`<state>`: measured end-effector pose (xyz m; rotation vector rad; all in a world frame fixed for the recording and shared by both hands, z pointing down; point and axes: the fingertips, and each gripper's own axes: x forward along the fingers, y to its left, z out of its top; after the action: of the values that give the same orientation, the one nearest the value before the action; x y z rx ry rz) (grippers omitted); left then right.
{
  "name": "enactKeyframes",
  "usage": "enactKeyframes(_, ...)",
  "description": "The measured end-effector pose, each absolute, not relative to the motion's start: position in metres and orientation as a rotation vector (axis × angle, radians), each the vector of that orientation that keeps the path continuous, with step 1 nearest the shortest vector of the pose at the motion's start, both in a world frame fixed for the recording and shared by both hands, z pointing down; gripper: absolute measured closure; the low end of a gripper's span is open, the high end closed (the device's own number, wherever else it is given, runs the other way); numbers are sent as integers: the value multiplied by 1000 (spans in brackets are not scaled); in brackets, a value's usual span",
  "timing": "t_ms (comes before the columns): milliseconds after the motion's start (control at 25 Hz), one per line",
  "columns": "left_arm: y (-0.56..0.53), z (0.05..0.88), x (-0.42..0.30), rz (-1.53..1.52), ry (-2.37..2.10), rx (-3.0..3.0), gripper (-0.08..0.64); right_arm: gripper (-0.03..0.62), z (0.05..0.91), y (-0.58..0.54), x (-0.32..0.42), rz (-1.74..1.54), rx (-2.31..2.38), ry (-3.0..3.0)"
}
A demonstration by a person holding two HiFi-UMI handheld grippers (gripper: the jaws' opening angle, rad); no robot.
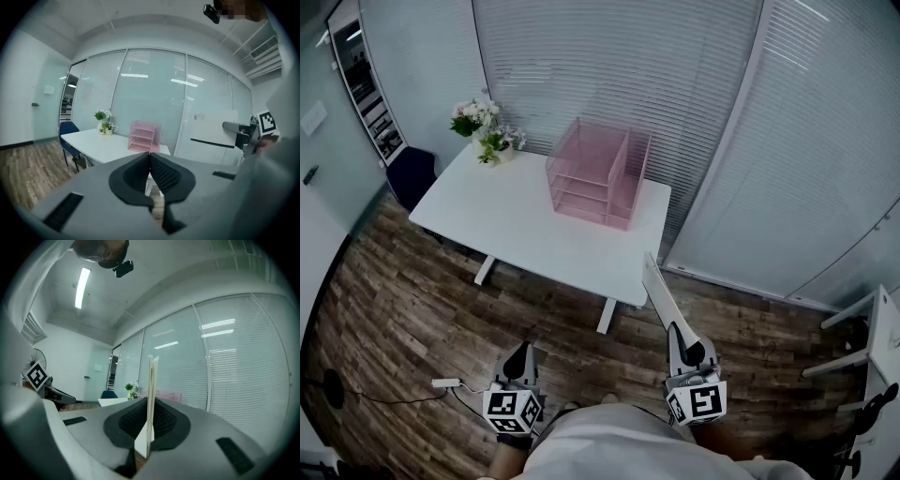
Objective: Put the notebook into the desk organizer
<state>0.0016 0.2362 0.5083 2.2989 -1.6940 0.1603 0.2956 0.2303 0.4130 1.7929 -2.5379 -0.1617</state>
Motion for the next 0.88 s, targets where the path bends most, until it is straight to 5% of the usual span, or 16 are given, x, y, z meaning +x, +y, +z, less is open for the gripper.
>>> enactKeyframes(880, 248, 517, 16, 188, -1717, 2271, 551, 569, 418, 229, 313, -148, 1788, -2589)
